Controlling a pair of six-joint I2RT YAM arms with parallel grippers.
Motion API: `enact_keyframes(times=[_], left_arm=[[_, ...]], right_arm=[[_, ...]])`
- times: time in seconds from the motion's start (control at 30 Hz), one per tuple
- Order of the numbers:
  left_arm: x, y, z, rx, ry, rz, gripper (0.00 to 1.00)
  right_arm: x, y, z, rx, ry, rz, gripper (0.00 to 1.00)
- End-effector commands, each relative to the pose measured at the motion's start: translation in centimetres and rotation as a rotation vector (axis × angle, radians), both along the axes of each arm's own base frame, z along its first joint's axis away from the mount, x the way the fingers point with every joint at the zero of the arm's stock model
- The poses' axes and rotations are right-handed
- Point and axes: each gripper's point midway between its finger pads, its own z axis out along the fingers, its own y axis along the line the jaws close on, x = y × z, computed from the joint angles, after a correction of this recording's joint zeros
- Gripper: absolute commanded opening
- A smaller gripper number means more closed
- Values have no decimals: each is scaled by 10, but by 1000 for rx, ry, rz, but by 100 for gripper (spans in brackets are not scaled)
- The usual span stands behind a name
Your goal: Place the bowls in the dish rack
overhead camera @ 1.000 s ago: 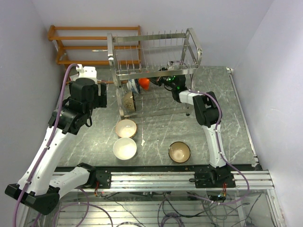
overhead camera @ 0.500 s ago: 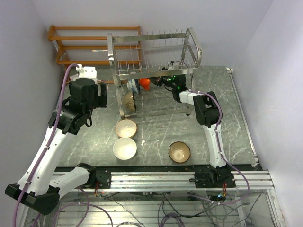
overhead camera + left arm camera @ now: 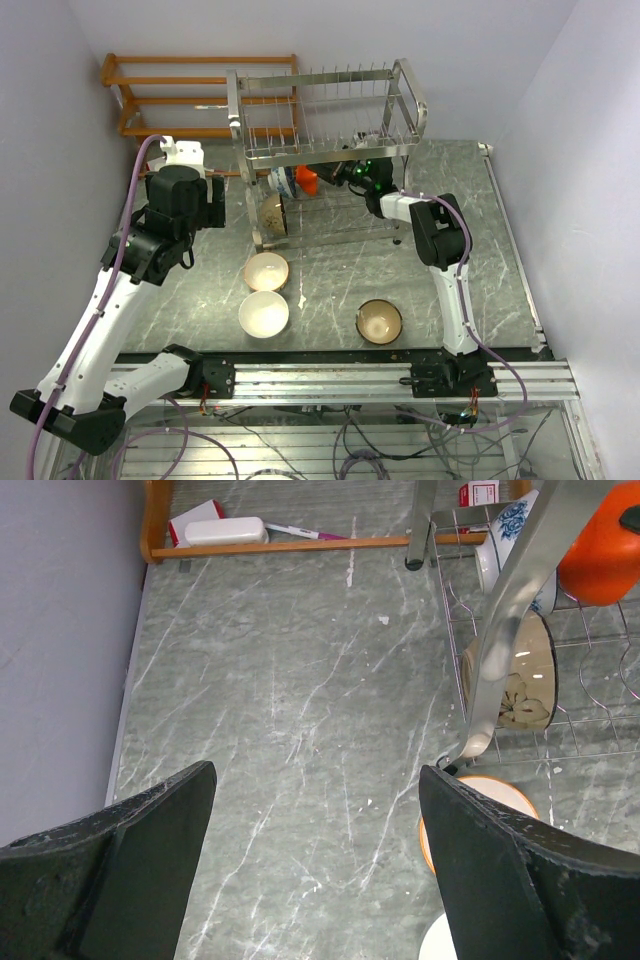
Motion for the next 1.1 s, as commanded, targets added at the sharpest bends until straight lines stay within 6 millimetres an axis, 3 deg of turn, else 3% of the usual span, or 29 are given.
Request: enact_keyframes(times=[0.0,0.27,0.33,0.47,0.9,1.0,1.07], left_arm=[[-2,3,3,-1,-18,4,93],[-1,2,6,-8,-29,-1,93],[-2,2,6,-8,-31,-1,93],[-4,4,9,-2,-38,0,93],[-3,3,12,-4,-52,-14,93],[-3,2,12,-3,-53,-18,93],[-3,2,13,-3,-57,-22,93]], right_arm=[[-3,-23,-63,-126,157,-48,8],[-4,-25,-57,-170,135,-49,24],[-2,-25,-54,-172,129,-52,37],[3,-24,-43,-176,104,-59,46],[7,-26,-20,-208,69,-87,65],[7,-29,-16,-224,60,-100,80],[7,-29,-11,-228,48,-103,85]])
